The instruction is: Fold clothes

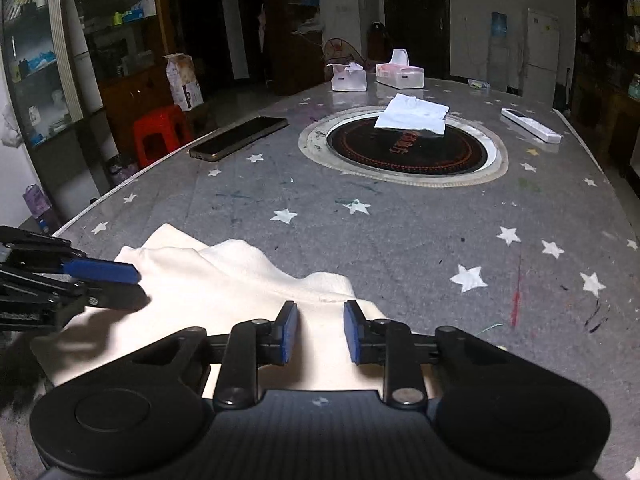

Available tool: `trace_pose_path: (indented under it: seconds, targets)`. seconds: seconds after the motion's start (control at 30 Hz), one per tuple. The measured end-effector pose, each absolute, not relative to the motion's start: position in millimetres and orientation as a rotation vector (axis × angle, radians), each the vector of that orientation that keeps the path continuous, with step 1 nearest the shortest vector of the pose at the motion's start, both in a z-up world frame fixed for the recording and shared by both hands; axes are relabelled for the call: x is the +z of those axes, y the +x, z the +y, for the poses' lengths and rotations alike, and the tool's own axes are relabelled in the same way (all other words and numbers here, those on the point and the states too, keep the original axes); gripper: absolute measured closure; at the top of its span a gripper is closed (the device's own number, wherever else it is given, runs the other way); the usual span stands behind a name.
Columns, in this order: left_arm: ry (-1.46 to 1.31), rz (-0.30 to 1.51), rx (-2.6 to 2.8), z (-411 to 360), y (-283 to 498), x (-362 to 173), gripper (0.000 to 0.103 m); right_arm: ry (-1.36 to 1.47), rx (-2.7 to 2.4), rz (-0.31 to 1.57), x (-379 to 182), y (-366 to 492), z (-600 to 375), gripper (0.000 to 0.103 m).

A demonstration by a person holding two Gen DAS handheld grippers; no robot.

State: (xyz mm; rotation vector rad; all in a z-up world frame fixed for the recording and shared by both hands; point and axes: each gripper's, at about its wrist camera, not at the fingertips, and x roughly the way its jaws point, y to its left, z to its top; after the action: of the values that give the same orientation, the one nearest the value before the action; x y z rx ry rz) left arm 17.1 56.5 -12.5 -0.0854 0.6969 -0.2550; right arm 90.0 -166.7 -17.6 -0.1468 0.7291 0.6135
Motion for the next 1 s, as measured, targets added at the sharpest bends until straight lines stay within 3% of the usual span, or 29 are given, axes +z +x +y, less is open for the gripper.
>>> trace_pose_path:
  seconds: [0.33, 0.47, 0.57, 0.67, 1.0]
  targets:
    - [-0.131, 0.664, -0.165, 85.1, -6.1, -0.1, 0.071, -0.267, 0.755, 0.642, 9.2, 34.3, -148.7, 0.077]
    - [-0.160, 0.659, -0.095, 102.3, -14.5, 3.4, 0.052, -0.349, 0.868, 0.618, 10.9, 5.8, -125.0, 0.076]
    - [-0.178, 0.658, -0.070, 109.5, -18.6, 4.2, 0.048, -0.412, 0.951, 0.598, 11.6, -15.1, -106.8, 0.071]
    - [-0.191, 0.658, -0.060, 113.1, -22.1, 4.0, 0.036, -0.462, 1.015, 0.593, 6.8, -29.0, -86.5, 0.068]
    - [-0.234, 0.671, -0.053, 115.0, -27.0, 2.3, 0.021, -0.639, 1.066, 0.527, -13.1, -54.3, -47.3, 0.067]
